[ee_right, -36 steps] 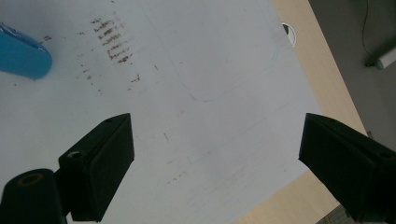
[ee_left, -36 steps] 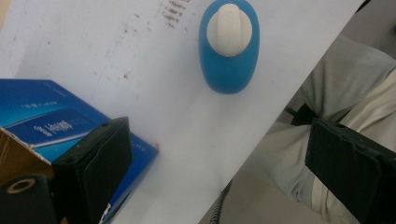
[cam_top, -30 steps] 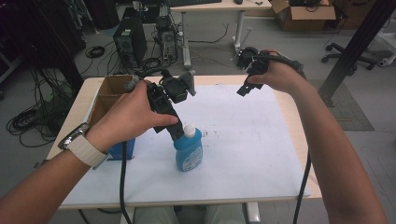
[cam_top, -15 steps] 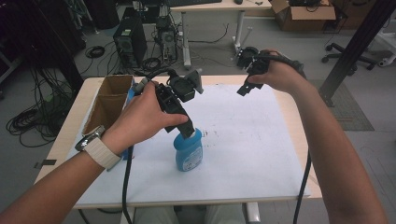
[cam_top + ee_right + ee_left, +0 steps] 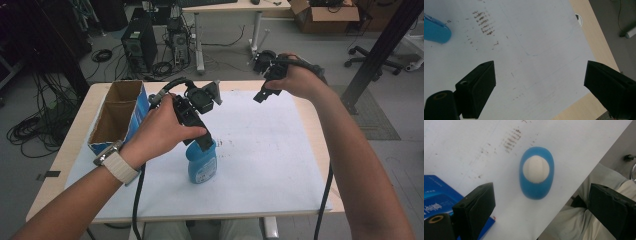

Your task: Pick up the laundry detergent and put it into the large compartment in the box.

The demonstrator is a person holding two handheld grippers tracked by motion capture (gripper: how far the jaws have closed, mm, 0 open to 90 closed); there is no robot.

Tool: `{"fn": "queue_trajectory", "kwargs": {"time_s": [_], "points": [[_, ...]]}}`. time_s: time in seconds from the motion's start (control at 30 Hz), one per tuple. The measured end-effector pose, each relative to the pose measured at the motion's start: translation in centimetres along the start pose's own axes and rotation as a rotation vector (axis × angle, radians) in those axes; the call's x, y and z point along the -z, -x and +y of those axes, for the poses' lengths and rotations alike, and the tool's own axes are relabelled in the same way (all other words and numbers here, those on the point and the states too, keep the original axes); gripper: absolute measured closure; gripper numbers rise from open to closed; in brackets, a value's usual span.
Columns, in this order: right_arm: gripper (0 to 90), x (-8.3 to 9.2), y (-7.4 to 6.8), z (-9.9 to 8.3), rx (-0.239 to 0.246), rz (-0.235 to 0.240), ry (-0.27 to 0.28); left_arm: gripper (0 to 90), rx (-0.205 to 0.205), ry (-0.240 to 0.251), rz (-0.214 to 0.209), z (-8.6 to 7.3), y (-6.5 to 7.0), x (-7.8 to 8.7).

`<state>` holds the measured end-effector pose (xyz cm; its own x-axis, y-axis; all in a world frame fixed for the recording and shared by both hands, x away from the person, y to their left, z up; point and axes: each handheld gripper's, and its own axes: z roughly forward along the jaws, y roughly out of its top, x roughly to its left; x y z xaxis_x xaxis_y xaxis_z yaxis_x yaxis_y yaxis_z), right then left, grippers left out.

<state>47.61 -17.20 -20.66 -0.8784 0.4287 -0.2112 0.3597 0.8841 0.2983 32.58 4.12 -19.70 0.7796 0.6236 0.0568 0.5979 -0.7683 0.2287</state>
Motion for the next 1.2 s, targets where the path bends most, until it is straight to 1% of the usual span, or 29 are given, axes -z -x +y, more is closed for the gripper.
{"fn": "queue_trajectory", "kwargs": {"time_s": [0.07, 0.17, 0.27, 0.53, 0.57, 0.7, 0.77, 0.8, 0.83, 0.97, 1.13, 1.17, 1.2], "points": [[10.2, 0.0, 0.0, 0.0, 0.002, 0.000, 0.000, 8.3, 0.002, -0.003, 0.005, 0.0, 0.0, -0.4], [10.2, 0.0, 0.0, 0.0, 0.003, 0.001, -0.002, 8.3, 0.004, 0.000, -0.003, 0.1, -0.1, -1.0], [10.2, 0.0, 0.0, 0.0, 0.000, 0.000, -0.005, 8.3, 0.002, -0.003, 0.021, 0.1, -0.1, -1.4], [10.2, -0.2, 0.0, 0.0, 0.003, 0.002, -0.009, 8.2, 0.014, -0.007, 0.010, 0.2, -0.3, -2.3], [10.2, -0.3, 0.0, 0.0, 0.003, 0.003, -0.010, 8.1, 0.010, -0.007, 0.013, 0.2, -0.3, -2.4], [10.2, -0.5, -0.1, 0.2, 0.004, 0.007, -0.011, 8.0, 0.024, 0.000, 0.008, 0.2, -0.2, -2.9], [10.2, -0.6, -0.1, 0.2, 0.004, 0.010, -0.011, 8.1, 0.024, 0.002, 0.004, 0.2, -0.2, -3.2], [10.2, -0.7, -0.1, 0.3, 0.005, 0.012, -0.012, 8.1, 0.013, -0.001, 0.010, 0.2, -0.3, -3.3], [10.2, -0.8, -0.1, 0.3, 0.005, 0.013, -0.017, 8.1, 0.019, 0.002, 0.011, 0.2, -0.2, -3.5], [10.2, -0.9, -0.1, 0.5, 0.010, 0.017, -0.013, 8.0, 0.023, 0.004, 0.016, 0.2, -0.2, -4.0], [10.2, -1.0, -0.1, 0.5, 0.011, 0.019, -0.016, 8.0, 0.015, 0.001, 0.006, 0.3, -0.2, -4.6], [10.2, -1.0, -0.1, 0.4, 0.009, 0.019, -0.017, 8.0, 0.022, 0.005, 0.003, 0.3, -0.1, -4.8], [10.2, -1.0, -0.1, 0.4, 0.009, 0.019, -0.015, 8.1, 0.017, 0.003, 0.005, 0.3, -0.1, -4.9]]}}
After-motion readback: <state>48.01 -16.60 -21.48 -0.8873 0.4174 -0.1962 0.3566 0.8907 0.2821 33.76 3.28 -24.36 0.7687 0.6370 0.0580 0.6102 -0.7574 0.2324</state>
